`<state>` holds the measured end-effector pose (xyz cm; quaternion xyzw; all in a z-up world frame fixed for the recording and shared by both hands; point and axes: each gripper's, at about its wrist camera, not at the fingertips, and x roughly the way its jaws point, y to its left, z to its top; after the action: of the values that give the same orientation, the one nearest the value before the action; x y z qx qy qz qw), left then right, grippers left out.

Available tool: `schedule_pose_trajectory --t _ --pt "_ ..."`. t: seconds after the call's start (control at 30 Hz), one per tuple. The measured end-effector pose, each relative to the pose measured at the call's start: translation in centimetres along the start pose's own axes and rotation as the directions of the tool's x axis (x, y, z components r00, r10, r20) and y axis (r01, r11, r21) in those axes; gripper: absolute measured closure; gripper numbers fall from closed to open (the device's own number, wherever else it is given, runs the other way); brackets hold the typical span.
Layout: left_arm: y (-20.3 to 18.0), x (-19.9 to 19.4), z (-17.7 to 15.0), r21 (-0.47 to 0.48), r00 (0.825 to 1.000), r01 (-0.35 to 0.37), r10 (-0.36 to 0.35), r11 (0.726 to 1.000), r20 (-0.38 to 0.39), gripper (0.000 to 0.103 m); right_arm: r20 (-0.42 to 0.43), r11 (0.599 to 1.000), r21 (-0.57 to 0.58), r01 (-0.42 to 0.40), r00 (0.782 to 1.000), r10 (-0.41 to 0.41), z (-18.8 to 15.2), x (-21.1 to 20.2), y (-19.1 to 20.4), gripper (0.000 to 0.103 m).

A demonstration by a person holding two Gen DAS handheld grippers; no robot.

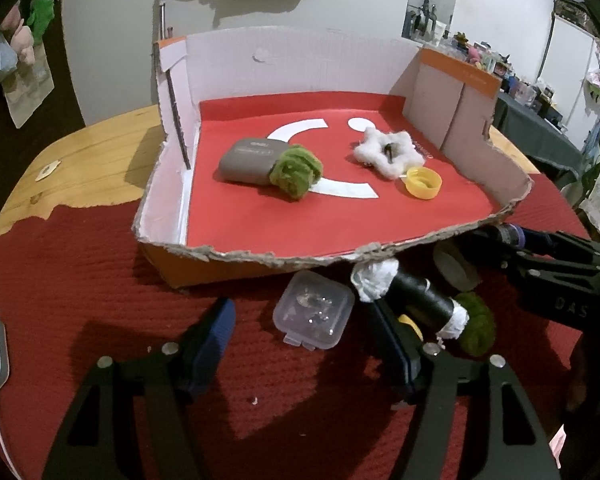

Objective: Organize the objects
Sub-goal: 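Grasp the dark blue bottle with the right gripper while the left grasps the clear plastic case, then lift the bottle and clear case and carry both over the box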

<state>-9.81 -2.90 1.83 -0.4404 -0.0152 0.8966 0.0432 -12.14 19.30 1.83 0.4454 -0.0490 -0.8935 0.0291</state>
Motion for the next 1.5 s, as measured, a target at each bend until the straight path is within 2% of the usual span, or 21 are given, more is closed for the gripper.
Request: schedule_pose_trajectory --t 0.27,0.4,0.87,1.3,1.5 --pt "0.6 -0.3 -0.1 -0.019 1.0 -0.001 0.001 1.0 0.004 0.05 0.003 1.0 -0.014 0.006 1.0 -0.006 -0.4 -0.4 0.0 0.042" --pt "0.8 -0.6 -0.2 -0.031 1.0 0.014 -0.014 0.999 0.005 0.062 0.007 1.0 -0.016 0.003 1.0 -0.003 -0.5 -0.8 0.0 0.042" --pt "0.5 -3.1 -0.5 -0.03 0.999 0.024 -0.023 0.999 0.049 0.062 0.058 0.999 -0.047 -0.014 0.998 0.016 -0.9 -4.0 1.3 0.042" --pt "-0.2 -6.4 0.3 -0.021 0.991 0.037 -0.034 0.999 0.127 0.062 0.152 0.994 -0.098 -0.042 0.987 0.057 -0.2 -8.9 3.2 0.042" --pt "-0.5 -6.8 0.4 -0.015 0.99 0.037 -0.035 0.999 0.134 0.062 0.148 0.993 -0.104 -0.049 0.987 0.064 -0.4 -9.0 3.4 0.042"
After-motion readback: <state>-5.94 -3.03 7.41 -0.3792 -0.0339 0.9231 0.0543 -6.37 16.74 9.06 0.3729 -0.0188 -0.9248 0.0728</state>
